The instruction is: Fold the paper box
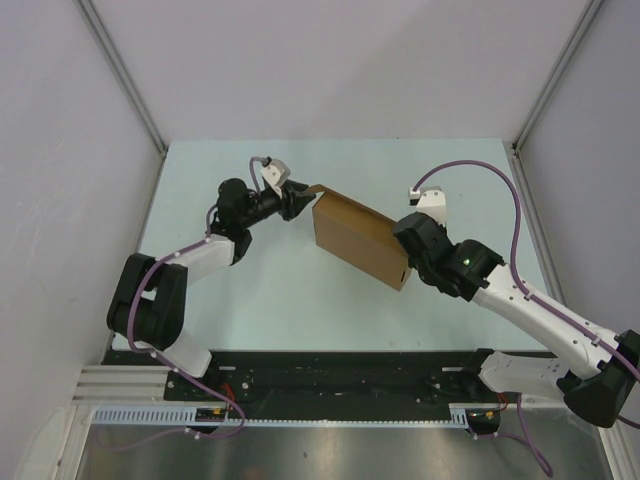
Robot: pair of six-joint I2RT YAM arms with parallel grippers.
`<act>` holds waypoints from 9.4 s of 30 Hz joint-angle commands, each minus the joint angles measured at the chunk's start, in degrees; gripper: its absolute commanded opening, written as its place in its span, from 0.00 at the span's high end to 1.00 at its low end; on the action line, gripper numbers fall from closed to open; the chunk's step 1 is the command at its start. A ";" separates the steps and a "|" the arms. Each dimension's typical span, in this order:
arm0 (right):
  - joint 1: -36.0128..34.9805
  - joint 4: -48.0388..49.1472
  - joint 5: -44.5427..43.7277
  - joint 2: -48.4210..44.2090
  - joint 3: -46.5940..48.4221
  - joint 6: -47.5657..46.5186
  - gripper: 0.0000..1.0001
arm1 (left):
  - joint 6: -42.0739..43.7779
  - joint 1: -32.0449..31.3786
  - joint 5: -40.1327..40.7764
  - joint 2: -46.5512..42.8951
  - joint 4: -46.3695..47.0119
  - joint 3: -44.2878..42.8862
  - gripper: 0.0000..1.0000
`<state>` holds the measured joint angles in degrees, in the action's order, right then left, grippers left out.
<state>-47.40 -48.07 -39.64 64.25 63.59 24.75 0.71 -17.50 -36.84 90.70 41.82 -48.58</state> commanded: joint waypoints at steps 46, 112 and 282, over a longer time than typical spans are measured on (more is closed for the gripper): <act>-0.94 1.58 1.76 2.02 0.13 -0.76 1.00 | -5.98 -1.93 -5.25 -0.17 -30.57 -22.16 1.00; -0.33 1.58 0.53 0.61 0.22 -0.14 0.69 | -9.76 -1.49 6.43 -1.40 -28.37 -14.79 0.82; 6.88 10.90 21.01 1.93 -5.50 10.58 1.00 | -11.61 -1.14 12.67 -10.98 -22.94 -0.83 1.00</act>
<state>-39.57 -34.00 -19.44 65.25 59.09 35.51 -10.52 -18.15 -23.86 81.58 15.62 -53.39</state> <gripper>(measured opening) 0.010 0.007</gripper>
